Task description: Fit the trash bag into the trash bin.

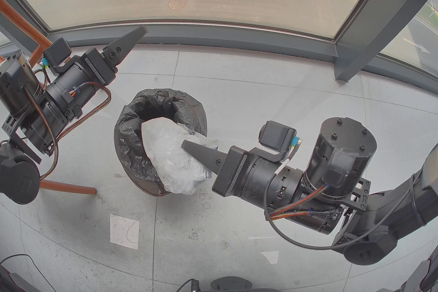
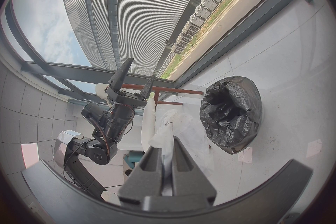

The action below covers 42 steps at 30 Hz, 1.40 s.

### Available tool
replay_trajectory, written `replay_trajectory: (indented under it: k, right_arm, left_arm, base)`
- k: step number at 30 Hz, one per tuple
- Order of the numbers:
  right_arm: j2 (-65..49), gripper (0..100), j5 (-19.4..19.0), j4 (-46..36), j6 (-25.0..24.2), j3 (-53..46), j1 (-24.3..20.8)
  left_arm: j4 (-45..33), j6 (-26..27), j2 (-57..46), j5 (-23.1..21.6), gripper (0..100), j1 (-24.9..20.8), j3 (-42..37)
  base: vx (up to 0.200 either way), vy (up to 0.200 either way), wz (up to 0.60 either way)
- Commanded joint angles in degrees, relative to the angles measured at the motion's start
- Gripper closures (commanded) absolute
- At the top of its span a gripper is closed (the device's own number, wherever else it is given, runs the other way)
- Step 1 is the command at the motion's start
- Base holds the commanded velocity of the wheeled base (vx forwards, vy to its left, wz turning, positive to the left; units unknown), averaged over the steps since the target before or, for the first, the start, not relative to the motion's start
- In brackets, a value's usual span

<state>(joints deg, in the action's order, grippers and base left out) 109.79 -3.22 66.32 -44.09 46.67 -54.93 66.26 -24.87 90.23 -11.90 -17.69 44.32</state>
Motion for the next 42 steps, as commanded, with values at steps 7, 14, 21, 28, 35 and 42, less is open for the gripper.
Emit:
replay_trajectory:
  k: [7,14,21,28,35,42]
  right_arm:
    - [3.8,100,1.5,3.1,2.1,0.5,2.1]
    - [5.3,100,1.7,4.8,2.9,2.3,4.3]
    - [5.8,100,2.3,4.8,3.7,3.0,7.5]
    - [6.9,100,2.4,4.8,7.4,4.2,11.3]
    - [8.3,100,2.6,4.9,7.5,5.0,11.5]
    - [8.7,100,2.6,6.8,9.2,4.6,11.5]
  left_arm:
    - [0.0,0.0,-0.1,-0.3,0,-0.3,-0.3]
    - [0.4,0.0,-0.1,-1.5,0,-0.7,-1.1]
    - [5.8,0.0,-1.3,-2.0,0,-7.3,-4.8]
    - [7.3,0.1,-1.2,-3.7,0,-8.2,-6.5]
    - [7.4,0.3,-1.3,-3.7,0,-8.3,-7.7]
    - [7.4,0.3,-1.3,-3.7,0,-8.3,-7.7]
  base:
    - [0.000,0.200,0.00]
    - [0.000,0.200,0.00]
    - [0.000,0.029,0.00]
    - [0.000,0.000,0.00]
    - [0.000,0.000,0.00]
    - [0.000,0.000,0.00]
